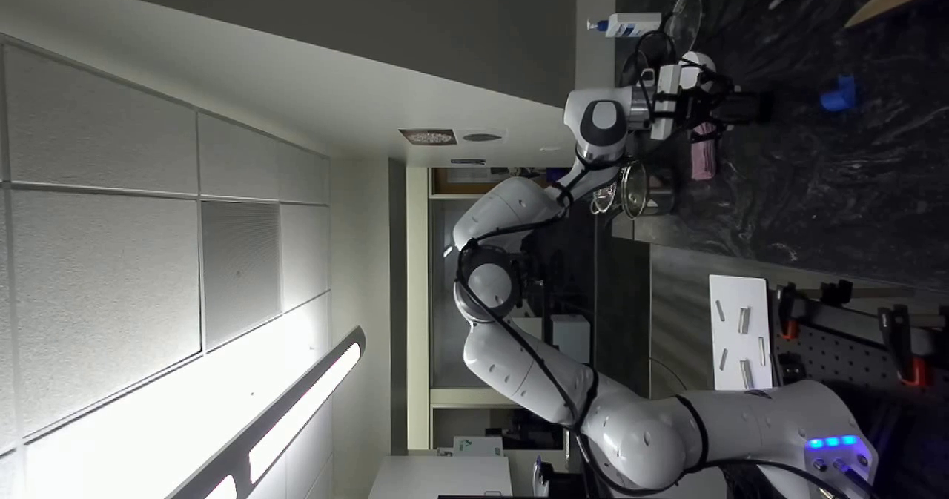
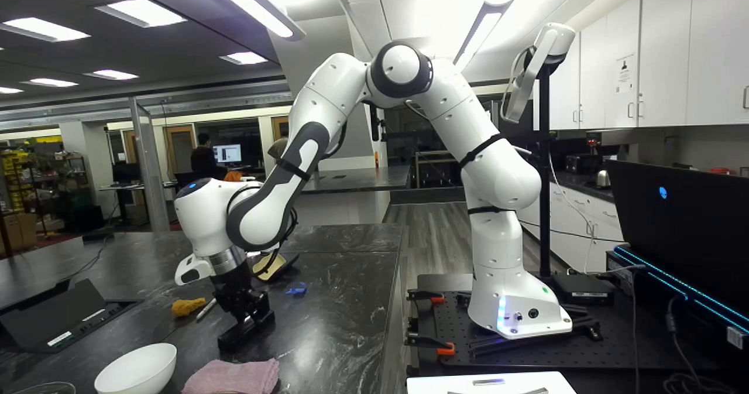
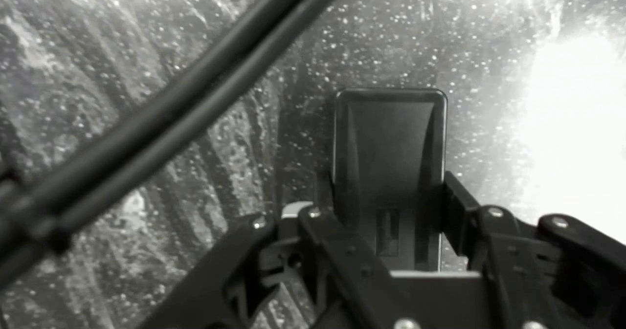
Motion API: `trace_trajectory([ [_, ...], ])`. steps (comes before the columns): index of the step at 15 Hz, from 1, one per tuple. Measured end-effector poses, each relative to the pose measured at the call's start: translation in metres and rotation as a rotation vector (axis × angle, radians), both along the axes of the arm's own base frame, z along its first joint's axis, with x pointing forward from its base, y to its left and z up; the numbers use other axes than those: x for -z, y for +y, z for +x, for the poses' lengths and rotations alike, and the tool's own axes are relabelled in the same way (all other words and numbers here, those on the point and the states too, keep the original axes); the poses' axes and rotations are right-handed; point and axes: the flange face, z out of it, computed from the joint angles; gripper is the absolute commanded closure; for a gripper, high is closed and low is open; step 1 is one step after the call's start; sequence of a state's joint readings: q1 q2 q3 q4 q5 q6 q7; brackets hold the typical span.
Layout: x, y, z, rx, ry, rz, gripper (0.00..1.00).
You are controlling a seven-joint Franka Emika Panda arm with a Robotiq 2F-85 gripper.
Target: Use the black object to clean the surface
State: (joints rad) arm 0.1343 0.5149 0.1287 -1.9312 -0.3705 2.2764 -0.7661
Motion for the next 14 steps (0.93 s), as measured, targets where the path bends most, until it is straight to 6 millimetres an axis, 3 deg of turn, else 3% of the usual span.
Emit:
trace_trajectory([
  [9, 0.001, -0.048, 0.069, 0.306, 0.024, -0.01, 0.71],
  [14, 0.001, -0.064, 0.094, 0.441, 0.029, -0.012, 0.71],
])
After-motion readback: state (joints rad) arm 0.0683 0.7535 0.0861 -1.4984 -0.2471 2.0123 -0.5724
